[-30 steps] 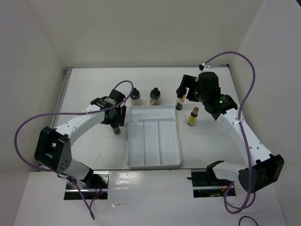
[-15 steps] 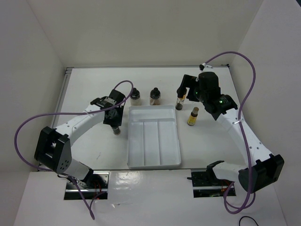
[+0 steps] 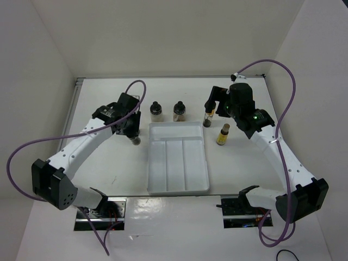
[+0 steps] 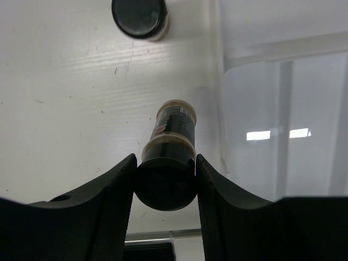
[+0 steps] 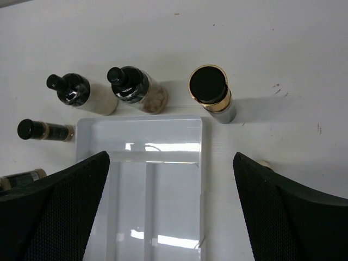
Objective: Organize the condiment bottles
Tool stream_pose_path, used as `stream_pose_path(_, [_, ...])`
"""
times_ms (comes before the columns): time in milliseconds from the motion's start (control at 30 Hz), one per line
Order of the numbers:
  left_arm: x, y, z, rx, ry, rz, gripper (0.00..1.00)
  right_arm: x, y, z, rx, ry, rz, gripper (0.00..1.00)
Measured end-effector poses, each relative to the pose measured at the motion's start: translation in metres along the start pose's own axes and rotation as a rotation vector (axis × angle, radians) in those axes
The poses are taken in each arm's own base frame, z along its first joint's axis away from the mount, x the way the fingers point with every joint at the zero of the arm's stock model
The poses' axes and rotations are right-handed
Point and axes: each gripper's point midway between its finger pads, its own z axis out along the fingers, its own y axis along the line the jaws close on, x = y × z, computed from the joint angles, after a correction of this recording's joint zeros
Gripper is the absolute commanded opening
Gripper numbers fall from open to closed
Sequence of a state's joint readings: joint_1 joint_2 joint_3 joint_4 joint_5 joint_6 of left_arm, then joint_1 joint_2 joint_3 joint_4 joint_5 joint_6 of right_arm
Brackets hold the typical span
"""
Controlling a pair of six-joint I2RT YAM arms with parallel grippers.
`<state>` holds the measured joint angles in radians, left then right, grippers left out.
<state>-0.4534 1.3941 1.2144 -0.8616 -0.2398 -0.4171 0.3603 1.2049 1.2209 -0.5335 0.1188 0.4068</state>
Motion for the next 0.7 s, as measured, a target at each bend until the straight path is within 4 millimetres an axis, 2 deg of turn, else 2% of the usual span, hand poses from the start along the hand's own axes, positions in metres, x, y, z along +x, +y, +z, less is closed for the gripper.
stream_pose_path(100, [-0.029,-0.013,-0.025,0.065,-0.082,0.002,0.0,0.0,0.0,0.0,0.002,0.0,0.001,0.99])
stream_pose_path(167, [-0.041,-0.023,-0.037,0.104,-0.116,0.02,0.0,0.0,0.0,0.0,0.003,0.0,0.004,0.99])
stream_pose_path(267, [-0.046,-0.043,-0.045,0.149,-0.122,0.06,0.0,0.001,0.0,0.0,0.004,0.002,0.013,0.99])
stream_pose_path(333, [-0.047,-0.06,-0.043,0.17,-0.112,0.095,0.0,0.002,-0.001,0.001,0.006,0.005,0.017,0.99])
stream_pose_path(433, [-0.038,-0.085,-0.029,0.178,-0.07,0.16,0.0,0.002,-0.002,0.001,0.013,0.005,0.019,0.99])
stream_pose_path(533, [-0.022,-0.101,-0.014,0.17,-0.017,0.211,0.0,0.003,-0.002,0.003,0.017,0.01,0.02,0.99])
stream_pose_path(700, [-0.003,-0.1,0.002,0.149,0.028,0.236,0.0,0.006,-0.005,0.004,0.025,0.013,0.019,0.99])
